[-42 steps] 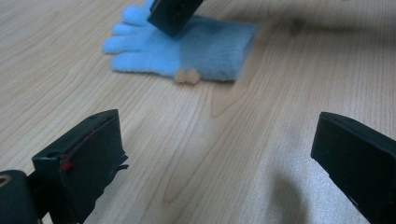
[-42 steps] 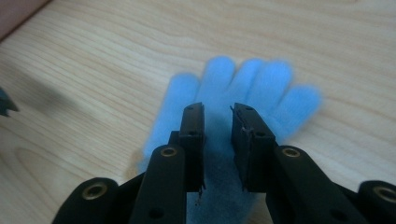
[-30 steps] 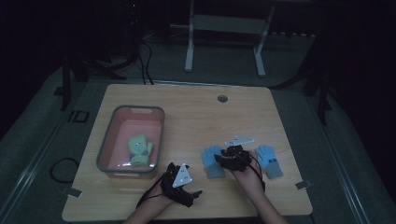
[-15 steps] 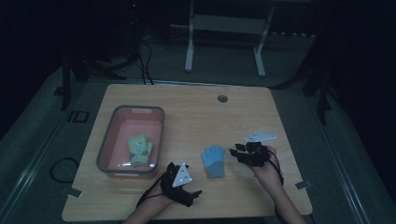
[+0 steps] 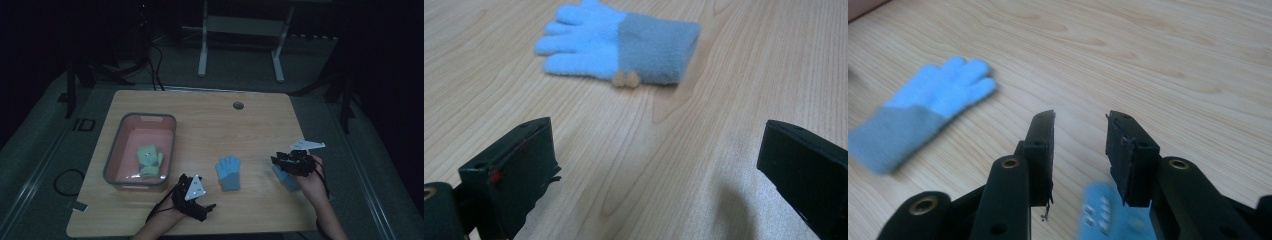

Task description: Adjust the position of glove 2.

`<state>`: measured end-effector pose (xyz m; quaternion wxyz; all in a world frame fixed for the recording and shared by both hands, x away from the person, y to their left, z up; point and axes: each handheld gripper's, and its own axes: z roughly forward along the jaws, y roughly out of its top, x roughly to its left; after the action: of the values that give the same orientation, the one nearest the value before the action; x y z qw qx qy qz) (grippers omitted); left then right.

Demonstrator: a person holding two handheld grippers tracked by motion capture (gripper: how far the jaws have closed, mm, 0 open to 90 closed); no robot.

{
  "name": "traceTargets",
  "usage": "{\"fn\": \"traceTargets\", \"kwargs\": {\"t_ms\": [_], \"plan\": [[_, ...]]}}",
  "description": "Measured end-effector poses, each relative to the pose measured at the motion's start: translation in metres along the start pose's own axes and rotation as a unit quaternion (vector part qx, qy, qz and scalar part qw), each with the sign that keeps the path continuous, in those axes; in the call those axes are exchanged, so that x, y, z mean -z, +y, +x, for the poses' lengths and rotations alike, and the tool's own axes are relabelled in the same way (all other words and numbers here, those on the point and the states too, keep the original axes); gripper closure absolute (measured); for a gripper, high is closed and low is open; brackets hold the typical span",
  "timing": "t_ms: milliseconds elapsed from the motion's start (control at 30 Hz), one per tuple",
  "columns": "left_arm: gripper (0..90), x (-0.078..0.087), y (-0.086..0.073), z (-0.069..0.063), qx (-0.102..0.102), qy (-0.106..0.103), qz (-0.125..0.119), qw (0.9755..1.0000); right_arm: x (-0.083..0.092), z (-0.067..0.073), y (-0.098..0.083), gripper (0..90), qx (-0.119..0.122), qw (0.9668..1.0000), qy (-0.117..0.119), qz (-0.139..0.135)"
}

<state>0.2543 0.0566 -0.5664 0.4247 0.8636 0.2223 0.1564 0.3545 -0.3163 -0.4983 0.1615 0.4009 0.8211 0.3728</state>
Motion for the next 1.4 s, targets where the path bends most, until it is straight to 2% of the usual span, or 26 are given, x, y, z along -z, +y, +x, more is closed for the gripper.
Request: {"fn": "traceTargets", "kwargs": {"t_ms": [67,233,467,600,700,867,1000,1033,1100,1233,1267,1300,1367,1400], "plan": [[2.6,0.000,0.000,-0.001,-0.002,-0.002,-0.003,1.0000,0.004,-0.010,-0.006,64.2,-0.005,1.0000,0.004,-0.001],[2.6,0.000,0.000,0.000,0.000,-0.002,-0.003,1.0000,0.012,-0.029,-0.025,65.0,-0.015,0.9997,-0.006,0.019],[2.6,-0.001,0.000,0.000,-0.001,-0.003,-0.001,1.0000,0.015,-0.038,-0.047,62.3,-0.018,0.9991,-0.009,0.036],[2.6,-0.001,0.000,0.000,0.001,-0.003,-0.002,1.0000,0.009,-0.037,-0.060,63.0,-0.010,0.9988,-0.008,0.047],[2.6,-0.001,0.000,0.000,0.001,-0.003,-0.001,1.0000,0.007,-0.037,-0.063,64.8,-0.013,0.9989,-0.002,0.046],[2.6,-0.001,0.000,0.001,0.002,-0.004,-0.001,1.0000,0.004,-0.035,-0.065,68.6,-0.008,0.9990,-0.008,0.043],[2.6,-0.001,0.000,0.001,0.001,-0.003,0.001,1.0000,0.004,-0.031,-0.066,81.1,-0.015,0.9989,-0.017,0.042],[2.6,-0.001,0.000,0.001,0.001,-0.003,0.001,1.0000,0.004,-0.031,-0.066,81.1,-0.015,0.9989,-0.017,0.042],[2.6,-0.001,0.000,0.000,0.002,-0.002,0.000,1.0000,0.004,-0.026,-0.064,84.9,-0.022,0.9981,-0.032,0.047],[2.6,-0.001,0.000,0.000,0.003,-0.003,-0.001,1.0000,0.004,-0.022,-0.061,86.2,-0.040,0.9969,-0.049,0.046],[2.6,-0.001,0.000,0.000,0.003,-0.003,-0.001,1.0000,0.005,-0.019,-0.059,86.3,-0.036,0.9964,-0.064,0.043],[2.6,-0.002,0.000,0.000,0.002,-0.002,0.001,1.0000,0.009,-0.010,-0.050,86.6,-0.052,0.9949,-0.082,0.027],[2.6,-0.002,0.000,0.000,0.003,-0.002,0.000,1.0000,0.014,-0.003,-0.040,86.5,-0.066,0.9942,-0.084,0.013],[2.6,-0.002,0.000,0.000,0.003,-0.002,0.000,1.0000,0.016,0.000,-0.035,86.5,-0.075,0.9941,-0.078,0.005]]}}
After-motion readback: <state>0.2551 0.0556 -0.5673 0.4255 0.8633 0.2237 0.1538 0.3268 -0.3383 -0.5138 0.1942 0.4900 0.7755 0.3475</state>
